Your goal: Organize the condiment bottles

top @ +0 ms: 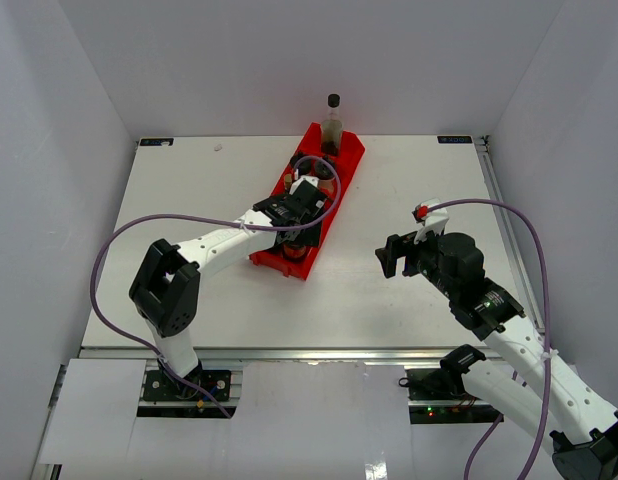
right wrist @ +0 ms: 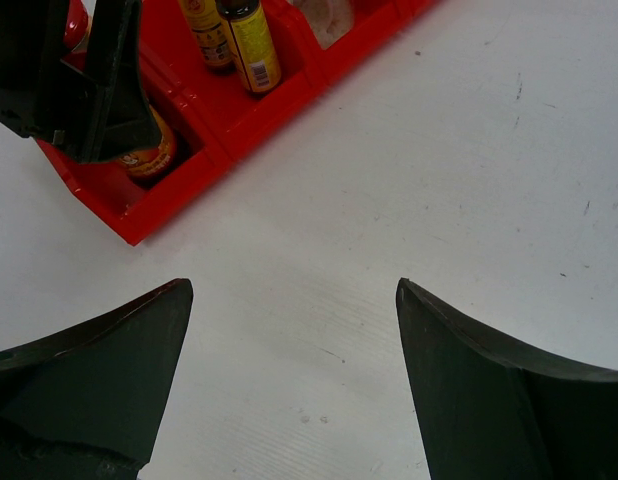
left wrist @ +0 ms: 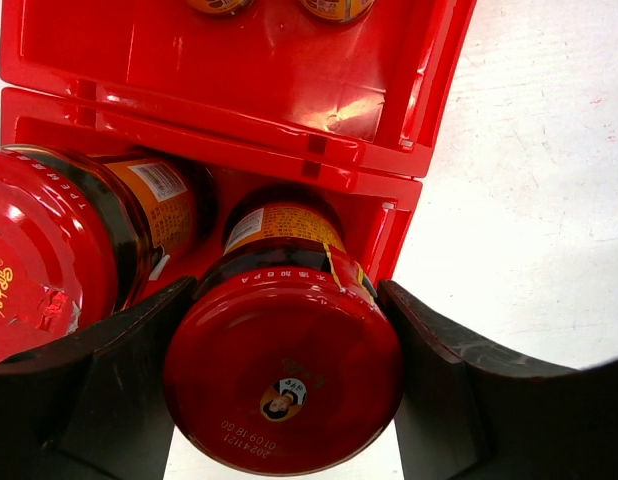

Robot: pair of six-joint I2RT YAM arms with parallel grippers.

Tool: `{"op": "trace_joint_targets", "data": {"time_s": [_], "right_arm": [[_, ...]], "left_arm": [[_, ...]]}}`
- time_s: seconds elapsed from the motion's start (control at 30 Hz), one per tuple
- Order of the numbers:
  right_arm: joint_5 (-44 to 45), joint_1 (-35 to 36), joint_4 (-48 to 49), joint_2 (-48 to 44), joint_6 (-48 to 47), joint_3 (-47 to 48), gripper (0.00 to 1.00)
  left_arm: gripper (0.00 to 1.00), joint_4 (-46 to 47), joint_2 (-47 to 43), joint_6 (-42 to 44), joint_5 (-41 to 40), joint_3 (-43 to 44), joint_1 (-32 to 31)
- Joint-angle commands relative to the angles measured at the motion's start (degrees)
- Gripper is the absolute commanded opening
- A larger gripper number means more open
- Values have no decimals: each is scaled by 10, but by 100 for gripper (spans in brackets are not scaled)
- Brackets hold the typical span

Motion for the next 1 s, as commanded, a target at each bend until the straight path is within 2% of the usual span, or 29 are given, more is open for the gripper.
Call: {"op": "trace_joint_targets", "data": {"time_s": [0.0, 0.1, 0.5, 0.87, 0.97], "right_arm": [[2, 0, 24, -10, -4, 0, 89], [1, 0, 24, -10, -4, 0, 89], [0, 0, 25, -5, -4, 2, 89], [0, 0, 18, 8, -7, 12, 89], [1, 0, 12, 13, -2, 16, 93]], "left_arm": [[68, 21, -11, -12, -33, 12, -4], [79, 15, -11, -15, -36, 16, -4], [95, -54, -18, -34, -56, 73, -3], [98, -99, -54, -38, -30, 137, -5], [98, -88, -75, -30, -16, 137, -5]]}}
